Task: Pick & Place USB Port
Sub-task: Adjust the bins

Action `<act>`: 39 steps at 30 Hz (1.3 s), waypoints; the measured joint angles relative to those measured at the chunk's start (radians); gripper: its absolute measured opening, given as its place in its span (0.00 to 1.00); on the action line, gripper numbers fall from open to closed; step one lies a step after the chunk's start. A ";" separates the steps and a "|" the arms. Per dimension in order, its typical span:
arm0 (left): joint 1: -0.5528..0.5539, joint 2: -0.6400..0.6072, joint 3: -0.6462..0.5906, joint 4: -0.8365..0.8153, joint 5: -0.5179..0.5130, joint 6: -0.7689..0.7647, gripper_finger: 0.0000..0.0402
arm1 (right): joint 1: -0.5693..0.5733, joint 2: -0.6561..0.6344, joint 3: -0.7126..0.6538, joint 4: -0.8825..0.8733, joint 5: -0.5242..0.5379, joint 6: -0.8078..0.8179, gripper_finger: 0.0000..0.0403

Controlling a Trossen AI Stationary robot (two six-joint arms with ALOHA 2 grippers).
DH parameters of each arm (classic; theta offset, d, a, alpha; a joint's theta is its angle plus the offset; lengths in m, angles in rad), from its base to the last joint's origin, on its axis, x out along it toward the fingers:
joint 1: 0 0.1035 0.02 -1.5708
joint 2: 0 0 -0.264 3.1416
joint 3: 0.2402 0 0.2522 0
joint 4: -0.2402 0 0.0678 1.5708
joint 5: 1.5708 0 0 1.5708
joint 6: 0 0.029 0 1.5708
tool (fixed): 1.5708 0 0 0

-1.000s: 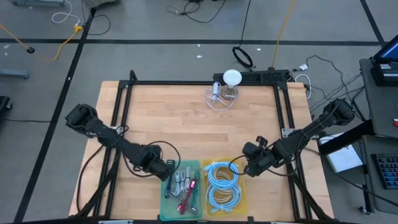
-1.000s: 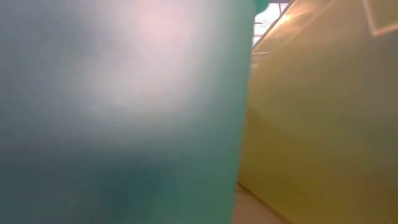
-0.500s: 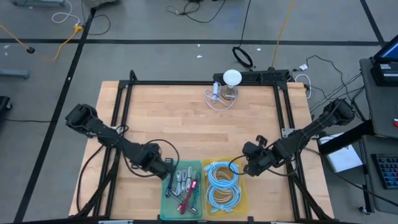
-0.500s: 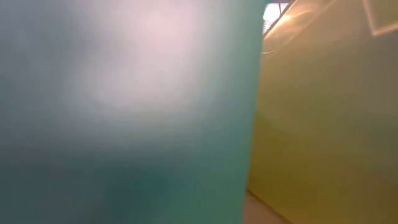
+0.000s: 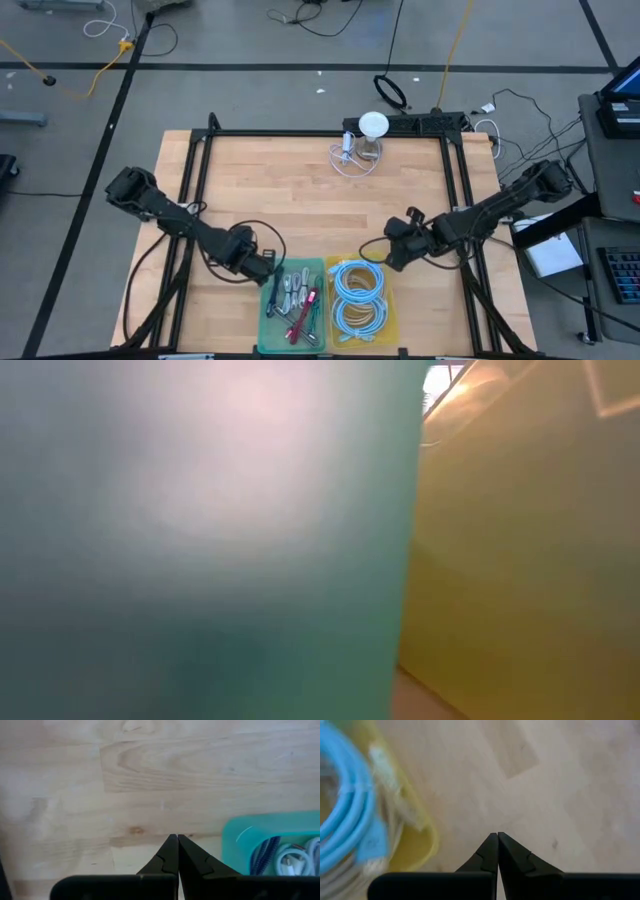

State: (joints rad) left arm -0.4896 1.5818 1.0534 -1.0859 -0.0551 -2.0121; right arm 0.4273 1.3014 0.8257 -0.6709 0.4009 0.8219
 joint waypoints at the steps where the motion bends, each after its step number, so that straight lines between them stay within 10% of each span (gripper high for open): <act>1: 0.001 0.000 0.000 0.005 -0.005 0.002 0.00 | -0.012 0.000 0.000 0.012 0.009 -0.011 0.00; 14: 0.005 -0.008 0.006 0.020 -0.028 0.015 0.00 | -0.135 0.008 0.000 0.186 -0.014 -0.131 0.00; 39: 0.003 -0.008 0.039 0.024 -0.085 0.036 0.00 | 0.018 0.178 0.003 0.355 -0.136 -0.067 0.00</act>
State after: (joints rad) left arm -0.4866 1.5738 1.0924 -1.0615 -0.1398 -1.9766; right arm 0.4450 1.4796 0.8291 -0.3163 0.2644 0.7551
